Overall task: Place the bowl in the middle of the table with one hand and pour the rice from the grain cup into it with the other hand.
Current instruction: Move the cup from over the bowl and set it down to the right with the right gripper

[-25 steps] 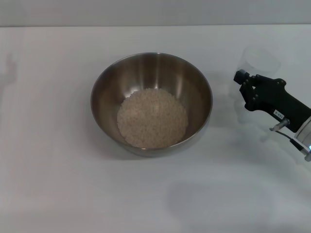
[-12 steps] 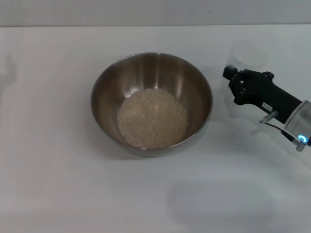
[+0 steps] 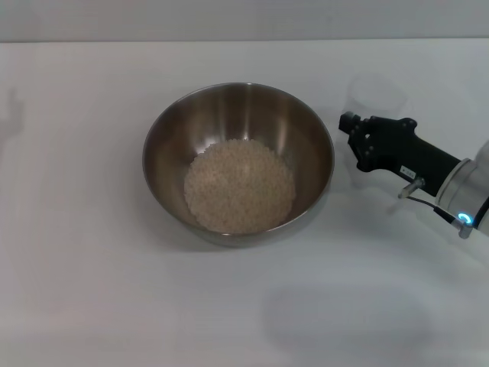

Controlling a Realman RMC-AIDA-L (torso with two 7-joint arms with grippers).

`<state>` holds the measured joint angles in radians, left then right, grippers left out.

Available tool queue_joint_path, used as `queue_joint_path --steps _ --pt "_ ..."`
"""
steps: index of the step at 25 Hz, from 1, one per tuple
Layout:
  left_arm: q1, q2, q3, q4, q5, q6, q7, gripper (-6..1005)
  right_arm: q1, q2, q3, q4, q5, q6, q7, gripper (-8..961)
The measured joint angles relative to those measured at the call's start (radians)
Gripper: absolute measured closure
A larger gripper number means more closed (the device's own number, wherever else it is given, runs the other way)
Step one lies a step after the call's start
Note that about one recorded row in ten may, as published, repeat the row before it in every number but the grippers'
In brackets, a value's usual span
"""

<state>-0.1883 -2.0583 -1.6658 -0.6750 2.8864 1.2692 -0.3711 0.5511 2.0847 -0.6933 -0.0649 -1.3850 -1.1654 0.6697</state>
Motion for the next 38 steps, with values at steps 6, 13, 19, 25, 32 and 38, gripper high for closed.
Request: queue_joint_path --steps 6,13,19,25,32,38 --pt "0.002 0.0 0.0 0.001 -0.001 0.006 0.0 418 0.014 0.0 0.0 0.004 -0.028 0.029 -0.001 942" --pt "0.009 -0.002 0.0 0.0 -0.001 0.016 0.0 418 0.017 0.0 -0.009 0.004 -0.042 0.048 -0.001 939" --pt "0.013 -0.002 0.0 0.0 -0.002 0.019 -0.001 418 0.019 0.0 -0.025 0.004 -0.048 0.053 0.005 934" --pt "0.015 -0.002 -0.003 0.0 -0.004 0.022 -0.001 417 0.014 0.0 -0.025 0.003 -0.048 0.04 0.006 899" --pt "0.023 -0.002 -0.003 0.0 -0.004 0.027 -0.001 417 -0.003 0.001 -0.023 0.003 -0.048 0.025 0.002 813" --pt "0.032 0.0 -0.014 0.0 -0.001 0.03 -0.008 417 -0.045 0.004 -0.003 0.006 -0.04 -0.026 -0.039 815"
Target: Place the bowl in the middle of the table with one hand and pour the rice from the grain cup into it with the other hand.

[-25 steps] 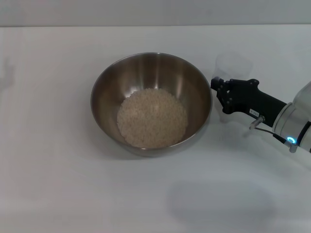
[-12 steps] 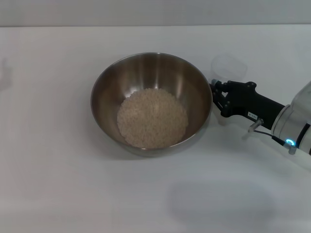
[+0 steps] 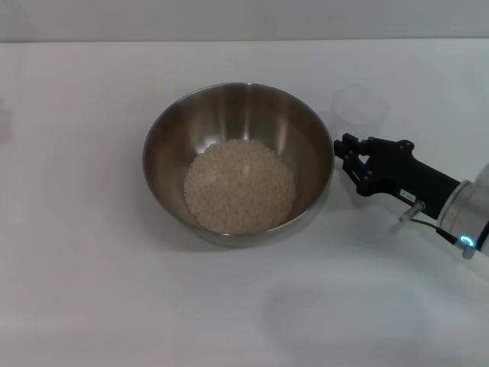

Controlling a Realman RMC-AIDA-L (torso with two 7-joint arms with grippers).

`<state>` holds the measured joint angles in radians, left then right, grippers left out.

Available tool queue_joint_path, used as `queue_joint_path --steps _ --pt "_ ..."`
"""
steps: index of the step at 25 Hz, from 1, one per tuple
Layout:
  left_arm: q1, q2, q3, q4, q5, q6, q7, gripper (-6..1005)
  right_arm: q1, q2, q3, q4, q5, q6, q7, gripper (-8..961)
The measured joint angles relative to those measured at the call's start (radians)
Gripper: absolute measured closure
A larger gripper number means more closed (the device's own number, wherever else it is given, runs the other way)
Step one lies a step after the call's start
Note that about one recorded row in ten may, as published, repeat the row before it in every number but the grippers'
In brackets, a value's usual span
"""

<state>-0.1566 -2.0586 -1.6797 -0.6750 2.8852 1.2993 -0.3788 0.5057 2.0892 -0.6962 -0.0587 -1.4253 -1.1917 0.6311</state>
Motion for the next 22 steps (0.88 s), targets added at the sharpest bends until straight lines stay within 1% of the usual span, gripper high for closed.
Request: queue_joint_path --steps 3,5,6,9,10,11,13,14,15,16,22 --pt "0.004 0.0 0.0 0.0 0.001 0.0 -0.001 417 -0.017 0.001 0.024 0.012 0.003 -0.024 -0.028 814" --pt "0.009 0.0 0.0 0.001 0.001 0.0 -0.001 416 -0.045 0.001 0.065 0.04 0.004 -0.083 -0.096 814" --pt "0.009 0.0 0.0 0.001 0.001 0.0 -0.001 416 -0.045 0.001 0.065 0.04 0.004 -0.083 -0.096 814" --pt "0.011 0.0 0.001 0.004 0.001 -0.001 -0.001 416 -0.087 0.001 0.118 0.056 0.004 -0.202 -0.215 813" --pt "0.012 0.0 0.003 0.008 0.002 -0.004 -0.001 416 -0.11 0.0 0.182 0.071 0.004 -0.293 -0.282 804" --pt "0.012 0.0 0.003 0.008 0.002 -0.004 -0.001 416 -0.11 0.0 0.182 0.071 0.004 -0.293 -0.282 794" --pt "0.012 0.0 0.007 0.012 0.002 -0.009 -0.001 416 -0.123 -0.003 0.263 0.08 0.005 -0.383 -0.329 775" --pt "0.012 0.0 0.008 0.015 0.002 -0.012 0.0 416 -0.124 -0.004 0.297 0.08 0.005 -0.41 -0.342 766" --pt "0.01 0.0 0.011 0.029 0.003 -0.016 0.005 416 -0.113 -0.005 0.374 0.073 0.005 -0.45 -0.362 757" --pt "0.01 0.0 0.011 0.029 0.003 -0.016 0.005 416 -0.113 -0.005 0.374 0.073 0.005 -0.45 -0.362 747" --pt "-0.003 0.0 0.046 0.095 0.004 -0.022 0.039 416 -0.042 -0.007 0.575 0.059 0.005 -0.463 -0.45 691"
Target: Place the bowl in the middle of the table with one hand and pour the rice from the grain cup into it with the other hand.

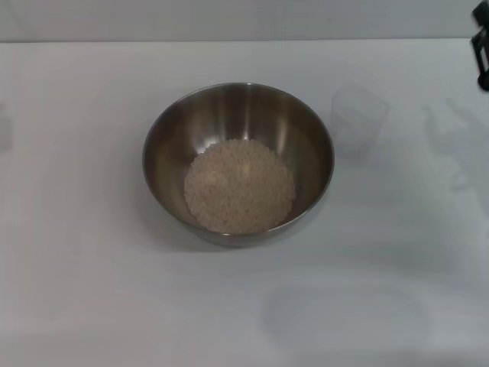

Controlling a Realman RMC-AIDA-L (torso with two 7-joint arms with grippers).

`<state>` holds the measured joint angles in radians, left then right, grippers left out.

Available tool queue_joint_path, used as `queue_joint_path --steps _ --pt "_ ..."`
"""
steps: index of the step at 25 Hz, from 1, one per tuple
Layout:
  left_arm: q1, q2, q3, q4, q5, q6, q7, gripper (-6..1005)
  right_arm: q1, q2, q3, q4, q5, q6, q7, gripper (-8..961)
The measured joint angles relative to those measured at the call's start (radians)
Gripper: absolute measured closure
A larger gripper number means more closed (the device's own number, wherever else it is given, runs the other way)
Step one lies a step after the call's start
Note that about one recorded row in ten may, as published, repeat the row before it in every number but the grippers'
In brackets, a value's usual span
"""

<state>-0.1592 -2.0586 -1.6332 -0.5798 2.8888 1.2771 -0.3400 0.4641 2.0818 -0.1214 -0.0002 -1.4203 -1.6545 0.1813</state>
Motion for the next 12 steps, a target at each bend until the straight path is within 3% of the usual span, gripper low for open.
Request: queue_joint_path --steps 4,6,12 --pt "-0.013 0.002 0.048 0.042 0.0 -0.01 0.024 416 0.034 -0.001 0.118 -0.007 0.0 -0.003 -0.044 653" --pt "-0.023 0.003 0.075 0.059 0.0 -0.011 0.038 415 0.044 -0.001 0.196 -0.005 0.0 0.006 -0.047 449" --pt "-0.046 0.002 0.131 0.078 0.001 -0.013 0.101 415 0.06 0.0 0.318 0.008 0.0 0.022 -0.053 422"
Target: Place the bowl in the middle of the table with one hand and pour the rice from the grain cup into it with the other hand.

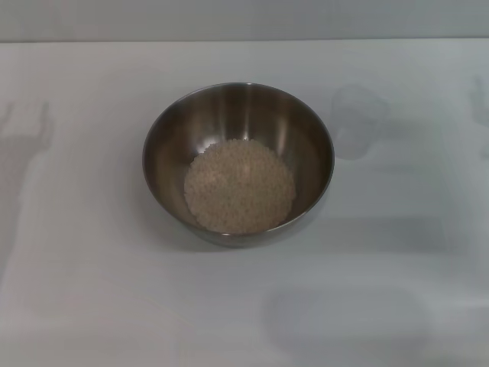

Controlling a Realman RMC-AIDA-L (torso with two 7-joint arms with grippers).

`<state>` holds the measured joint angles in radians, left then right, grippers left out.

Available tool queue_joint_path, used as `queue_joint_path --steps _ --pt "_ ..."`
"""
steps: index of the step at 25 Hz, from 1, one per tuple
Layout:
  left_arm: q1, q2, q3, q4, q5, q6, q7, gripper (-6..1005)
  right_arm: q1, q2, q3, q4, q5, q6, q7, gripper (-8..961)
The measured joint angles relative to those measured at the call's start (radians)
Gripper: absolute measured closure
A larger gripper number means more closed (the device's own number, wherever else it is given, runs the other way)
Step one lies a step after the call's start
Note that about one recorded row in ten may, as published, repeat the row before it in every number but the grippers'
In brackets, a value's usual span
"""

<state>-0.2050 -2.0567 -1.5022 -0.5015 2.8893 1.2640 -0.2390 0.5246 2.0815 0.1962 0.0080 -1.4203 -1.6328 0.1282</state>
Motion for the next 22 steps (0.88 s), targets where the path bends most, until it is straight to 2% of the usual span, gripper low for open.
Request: queue_joint_path --steps 6,17,22 --pt "-0.021 -0.003 0.002 0.02 -0.001 0.0 -0.009 415 0.017 0.0 0.017 0.009 0.0 0.041 -0.039 422" --pt "-0.02 -0.002 -0.003 0.021 -0.003 0.0 -0.032 414 0.036 0.0 0.02 0.017 0.0 0.054 -0.051 422" --pt "-0.013 0.007 -0.004 0.021 -0.003 0.0 -0.1 414 0.036 0.0 0.021 0.018 0.0 0.05 -0.051 422"
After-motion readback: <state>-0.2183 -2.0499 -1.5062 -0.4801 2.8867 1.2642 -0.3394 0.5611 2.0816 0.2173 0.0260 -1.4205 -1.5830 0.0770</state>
